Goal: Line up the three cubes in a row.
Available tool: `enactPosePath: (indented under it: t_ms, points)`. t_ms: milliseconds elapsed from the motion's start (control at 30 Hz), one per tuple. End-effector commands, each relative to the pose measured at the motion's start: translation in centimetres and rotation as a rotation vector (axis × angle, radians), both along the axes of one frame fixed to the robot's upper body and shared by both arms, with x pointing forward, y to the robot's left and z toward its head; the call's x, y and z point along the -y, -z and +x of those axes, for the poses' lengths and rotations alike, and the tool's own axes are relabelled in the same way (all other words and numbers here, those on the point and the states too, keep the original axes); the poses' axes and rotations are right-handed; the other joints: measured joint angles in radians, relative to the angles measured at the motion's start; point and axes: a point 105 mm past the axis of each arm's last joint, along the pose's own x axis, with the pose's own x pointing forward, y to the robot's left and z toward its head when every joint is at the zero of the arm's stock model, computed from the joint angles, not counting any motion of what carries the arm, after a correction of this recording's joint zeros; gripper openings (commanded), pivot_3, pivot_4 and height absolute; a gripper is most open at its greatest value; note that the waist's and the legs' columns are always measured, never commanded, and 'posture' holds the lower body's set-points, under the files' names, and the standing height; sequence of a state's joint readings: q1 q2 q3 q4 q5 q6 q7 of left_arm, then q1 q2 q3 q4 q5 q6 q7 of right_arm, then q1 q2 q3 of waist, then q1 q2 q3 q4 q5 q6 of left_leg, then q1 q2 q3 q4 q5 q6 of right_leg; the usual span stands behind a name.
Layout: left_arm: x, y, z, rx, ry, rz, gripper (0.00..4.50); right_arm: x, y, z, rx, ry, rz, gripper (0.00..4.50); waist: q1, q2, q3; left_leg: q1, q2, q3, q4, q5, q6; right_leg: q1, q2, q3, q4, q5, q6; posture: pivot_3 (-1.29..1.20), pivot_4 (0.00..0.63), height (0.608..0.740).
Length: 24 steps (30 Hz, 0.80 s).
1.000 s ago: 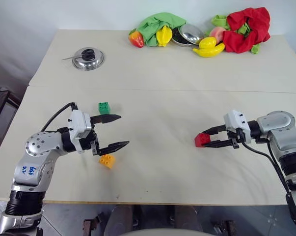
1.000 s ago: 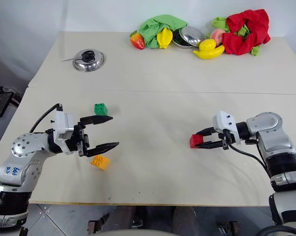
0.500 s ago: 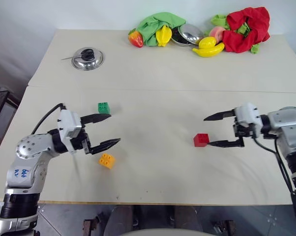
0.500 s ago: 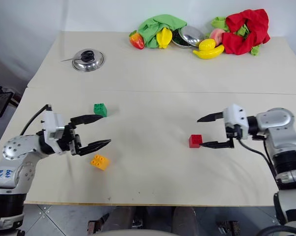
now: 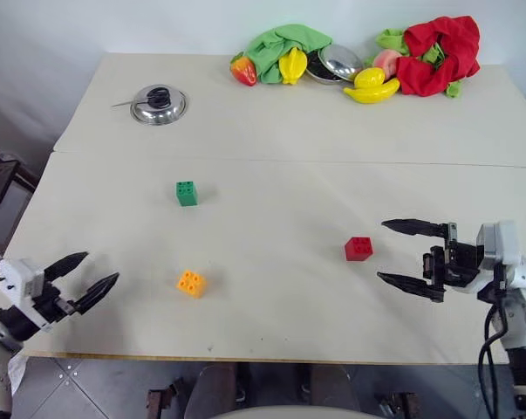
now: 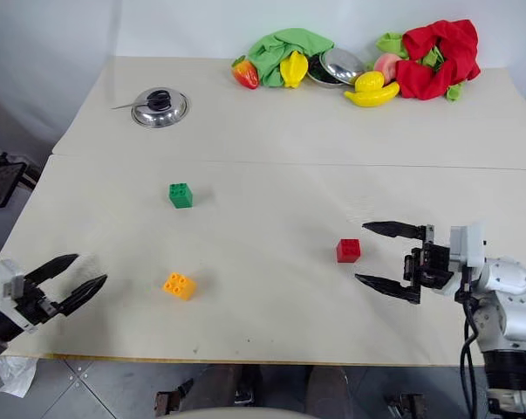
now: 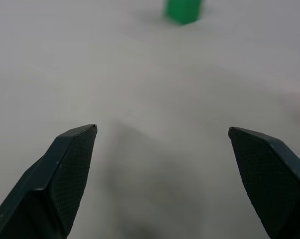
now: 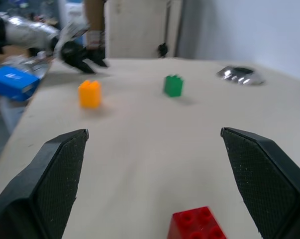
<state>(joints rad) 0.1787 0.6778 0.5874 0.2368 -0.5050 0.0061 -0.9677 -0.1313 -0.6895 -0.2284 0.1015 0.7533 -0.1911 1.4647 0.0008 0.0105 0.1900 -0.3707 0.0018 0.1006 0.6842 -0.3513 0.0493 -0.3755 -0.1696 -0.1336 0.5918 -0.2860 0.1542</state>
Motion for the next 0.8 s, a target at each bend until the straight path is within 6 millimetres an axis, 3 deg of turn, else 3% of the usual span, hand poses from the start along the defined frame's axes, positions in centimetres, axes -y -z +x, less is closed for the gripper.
enactPosePath:
  t_ms: [33, 200, 467, 633, 800]
  points:
    - [-0.8, -1.0, 0.0, 0.066, -0.052, 0.002, 4.50, 0.2, -0.7, 0.0, 0.071, 0.060, 0.025, 4.46, -0.001, 0.000, 0.000, 0.000, 0.000, 0.000, 0.000, 0.000, 0.000, 0.000, 0.000, 0.000, 0.000, 0.000, 0.000, 0.00, 0.150, 0.740]
    - [0.9, -1.0, 0.8, 0.095, -0.024, -0.006, 4.50, 0.9, -0.2, -0.1, 0.094, 0.100, -0.011, 4.46, -0.004, 0.000, 0.000, 0.000, 0.000, 0.000, 0.000, -0.001, -0.001, 0.000, 0.000, 0.000, 0.000, 0.000, 0.000, 0.00, 0.150, 0.740]
    - [9.0, -4.9, 8.0, 0.212, 0.159, -0.036, 4.50, 3.9, 0.1, -0.3, 0.066, 0.278, -0.037, 4.46, 0.023, -0.001, -0.001, 0.001, -0.002, 0.000, 0.000, 0.000, 0.001, 0.000, -0.002, 0.000, 0.002, 0.000, 0.000, 0.00, 0.150, 0.740]
    - [11.2, -5.3, 12.6, 0.165, 0.172, 0.017, 4.50, 4.1, 0.7, -0.5, 0.049, 0.305, -0.047, 4.46, 0.013, -0.001, -0.001, 0.001, -0.003, 0.003, 0.000, 0.000, 0.001, 0.000, 0.000, 0.001, 0.002, 0.000, 0.000, 0.00, 0.150, 0.740]
    - [12.8, -6.5, 14.2, 0.157, 0.090, 0.020, 4.50, 3.5, 0.8, -1.1, 0.027, 0.285, -0.035, 4.46, -0.001, -0.001, -0.001, 0.000, -0.001, 0.002, 0.000, 0.000, 0.001, 0.000, 0.001, 0.000, 0.001, 0.001, 0.000, 0.00, 0.150, 0.740]
